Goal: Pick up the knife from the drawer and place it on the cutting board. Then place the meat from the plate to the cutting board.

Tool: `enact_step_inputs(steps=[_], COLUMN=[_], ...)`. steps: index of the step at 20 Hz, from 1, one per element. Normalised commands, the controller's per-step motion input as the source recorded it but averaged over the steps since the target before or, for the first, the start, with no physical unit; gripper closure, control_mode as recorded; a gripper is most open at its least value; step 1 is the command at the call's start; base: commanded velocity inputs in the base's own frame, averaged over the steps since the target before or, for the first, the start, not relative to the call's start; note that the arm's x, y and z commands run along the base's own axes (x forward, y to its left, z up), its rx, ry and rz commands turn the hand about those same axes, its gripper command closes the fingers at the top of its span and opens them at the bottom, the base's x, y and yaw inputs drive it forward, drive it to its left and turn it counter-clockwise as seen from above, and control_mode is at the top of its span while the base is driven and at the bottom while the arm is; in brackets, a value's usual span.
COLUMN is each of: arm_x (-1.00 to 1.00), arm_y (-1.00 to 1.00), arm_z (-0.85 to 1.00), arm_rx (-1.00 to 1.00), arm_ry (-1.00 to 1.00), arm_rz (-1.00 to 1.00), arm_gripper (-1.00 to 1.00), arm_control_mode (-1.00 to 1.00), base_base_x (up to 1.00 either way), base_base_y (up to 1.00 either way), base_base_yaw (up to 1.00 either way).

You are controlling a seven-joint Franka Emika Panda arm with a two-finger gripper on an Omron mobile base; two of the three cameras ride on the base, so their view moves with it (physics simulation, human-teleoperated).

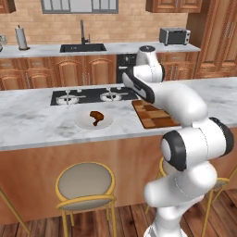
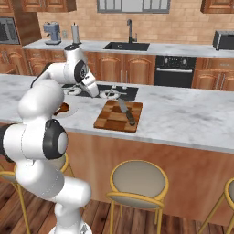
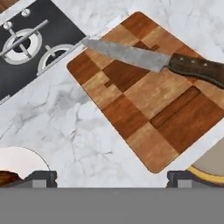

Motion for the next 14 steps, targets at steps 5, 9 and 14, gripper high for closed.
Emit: enact_step_inputs(steps=[5,9,14], arm_x=[0.39,0.39,0.31], arm_y=[0.54,0.69,0.68], arm_z=[0.00,0.00,0.00], arm_rx=[-0.08,-0.14,-0.07], arm_ry=[0.00,0.10,0.15], arm_rz=[0.40,0.20,0.13], arm_gripper=[-1.00,-1.00,-1.00], arm_control_mode=[-1.00,-1.00,-1.00], base_base_x=[0.00,0.00,0.00], base_base_y=[0.00,0.00,0.00], base_base_yaw=[0.00,0.00,0.00])
